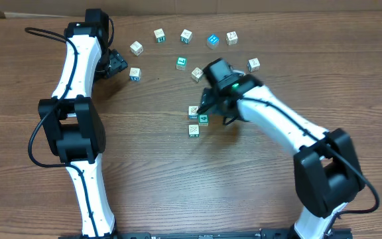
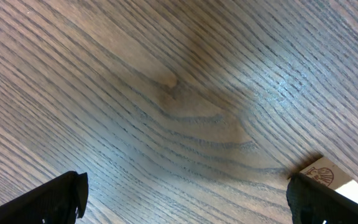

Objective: Form a circle

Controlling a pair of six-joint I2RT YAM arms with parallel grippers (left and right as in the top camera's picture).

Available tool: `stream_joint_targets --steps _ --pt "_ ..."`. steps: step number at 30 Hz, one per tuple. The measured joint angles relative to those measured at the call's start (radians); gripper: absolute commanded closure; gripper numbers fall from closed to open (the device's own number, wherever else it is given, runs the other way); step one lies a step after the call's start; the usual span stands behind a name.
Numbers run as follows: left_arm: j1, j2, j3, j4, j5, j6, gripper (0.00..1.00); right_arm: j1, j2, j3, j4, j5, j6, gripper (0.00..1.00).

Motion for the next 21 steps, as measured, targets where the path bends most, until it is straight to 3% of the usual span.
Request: stream_joint_targets --steps 7,21 --pt "0.0 0.0 0.0 0.0 0.0 0.0 0.0 -0.101 0.0 0.0 -0.002 -0.001 0.0 0.0" --pt "0.0 0.0 0.0 0.0 0.0 0.0 0.01 -0.112 0.0 0.0 0.0 -0.002 0.0 0.0"
